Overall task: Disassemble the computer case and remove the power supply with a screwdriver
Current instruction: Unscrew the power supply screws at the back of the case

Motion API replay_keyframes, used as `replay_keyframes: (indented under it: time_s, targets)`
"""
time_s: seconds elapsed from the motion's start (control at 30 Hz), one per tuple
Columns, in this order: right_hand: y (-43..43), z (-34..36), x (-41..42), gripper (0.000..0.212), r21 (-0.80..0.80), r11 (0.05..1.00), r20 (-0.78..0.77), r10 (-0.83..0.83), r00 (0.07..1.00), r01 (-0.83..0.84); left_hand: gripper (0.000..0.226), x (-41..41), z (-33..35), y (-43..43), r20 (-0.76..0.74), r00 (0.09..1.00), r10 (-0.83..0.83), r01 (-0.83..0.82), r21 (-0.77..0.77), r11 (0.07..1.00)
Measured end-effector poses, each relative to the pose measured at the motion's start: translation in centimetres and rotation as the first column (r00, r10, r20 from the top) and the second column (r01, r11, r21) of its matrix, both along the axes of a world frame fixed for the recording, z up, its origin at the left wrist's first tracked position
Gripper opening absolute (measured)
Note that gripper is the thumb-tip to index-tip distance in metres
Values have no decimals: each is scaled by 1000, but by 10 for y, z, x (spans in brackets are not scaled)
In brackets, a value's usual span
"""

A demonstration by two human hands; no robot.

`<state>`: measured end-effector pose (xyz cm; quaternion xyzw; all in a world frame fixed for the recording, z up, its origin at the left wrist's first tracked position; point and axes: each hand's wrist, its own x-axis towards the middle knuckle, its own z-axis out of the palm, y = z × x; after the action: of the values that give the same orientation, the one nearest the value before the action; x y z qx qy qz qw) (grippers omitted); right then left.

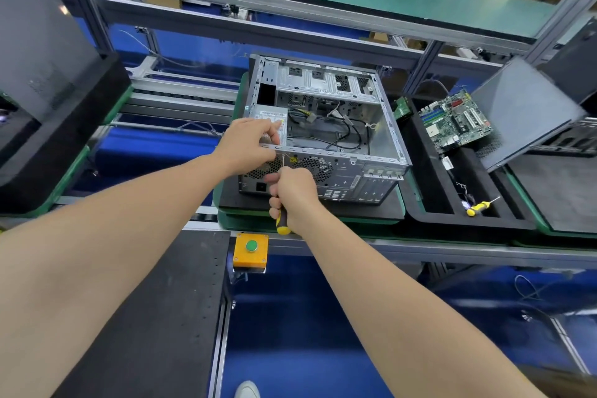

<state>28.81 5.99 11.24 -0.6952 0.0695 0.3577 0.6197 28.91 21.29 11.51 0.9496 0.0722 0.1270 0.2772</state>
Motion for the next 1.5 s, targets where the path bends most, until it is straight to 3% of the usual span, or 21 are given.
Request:
replay_keyframes:
  time_s: [0.07, 0.2, 0.33, 0.43, 0.57, 0.67, 0.77, 0.8, 0.87, 0.93, 1.0, 1.07, 1.13, 1.2, 1.23, 1.33, 1.43, 1.5]
  targets:
    - [-9, 2, 4, 39, 162, 987, -146, 16, 989, 8, 10, 4, 10, 6, -41, 999, -10, 9, -20, 1000]
    - [-28, 4, 8, 26, 428, 901, -335, 93, 938, 64, 13, 27, 20, 14, -43, 999, -20, 27, 167, 986]
    - [-38, -3, -1, 25, 530, 846, -399, 192, 896, 54, 44, 57, 10, 7, -155, 987, 32, 17, 307, 952]
    - [-35, -7, -8, 28, 622, 758, -522, 216, 825, 195, 69, 66, -3, 0, -207, 971, 122, -48, 334, 941]
    - [-28, -7, -9, 29, 614, 744, -548, 162, 821, 263, 76, 67, -9, -1, -202, 968, 150, -79, 320, 944]
    - [-23, -4, -6, 19, 421, 899, -375, 53, 925, 119, 74, 67, -8, 0, -181, 971, 157, -89, 338, 937]
    - [-15, -1, -8, 22, 89, 996, -19, 20, 1000, -18, 73, 67, -6, -2, -181, 970, 165, -94, 345, 934]
    - [-14, -1, -10, 24, -63, 997, 166, 63, 984, -53, 73, 67, -5, -3, -183, 969, 168, -98, 337, 936]
    - [-13, -5, -13, 27, -407, 912, 499, 274, 822, -57, 73, 66, -4, -5, -178, 969, 172, -106, 328, 939]
    - [-12, -13, -17, 26, -585, 810, 597, 412, 689, 22, 73, 66, -4, -4, -170, 969, 177, -112, 331, 937]
    - [-9, -20, -20, 23, -581, 810, 640, 393, 660, 81, 73, 66, -5, -4, -169, 969, 181, -116, 335, 935]
    - [-10, -21, -18, 28, -501, 863, 650, 324, 688, 66, 72, 66, -4, -4, -168, 969, 183, -119, 333, 935]
    - [-12, -17, -12, 33, -374, 927, 527, 212, 823, 1, 71, 65, -4, -5, -152, 971, 183, -123, 335, 934]
    - [-14, -14, -9, 34, -112, 994, 168, 21, 986, -2, 70, 64, -4, -5, -141, 974, 177, -120, 338, 933]
    - [-16, -11, -10, 33, 54, 998, -24, -37, 999, 38, 70, 64, -5, -4, -138, 975, 172, -115, 342, 932]
    - [-25, -10, -10, 21, 421, 900, -255, 2, 967, 110, 71, 66, -6, -2, -146, 977, 157, -94, 366, 926]
    - [-32, -13, -17, 16, 622, 772, -352, 124, 928, 133, 71, 67, -8, -2, -146, 976, 160, -98, 363, 927]
    - [-29, -17, -28, 20, 723, 642, -470, 189, 862, 254, 71, 66, -7, -1, -139, 976, 169, -111, 352, 929]
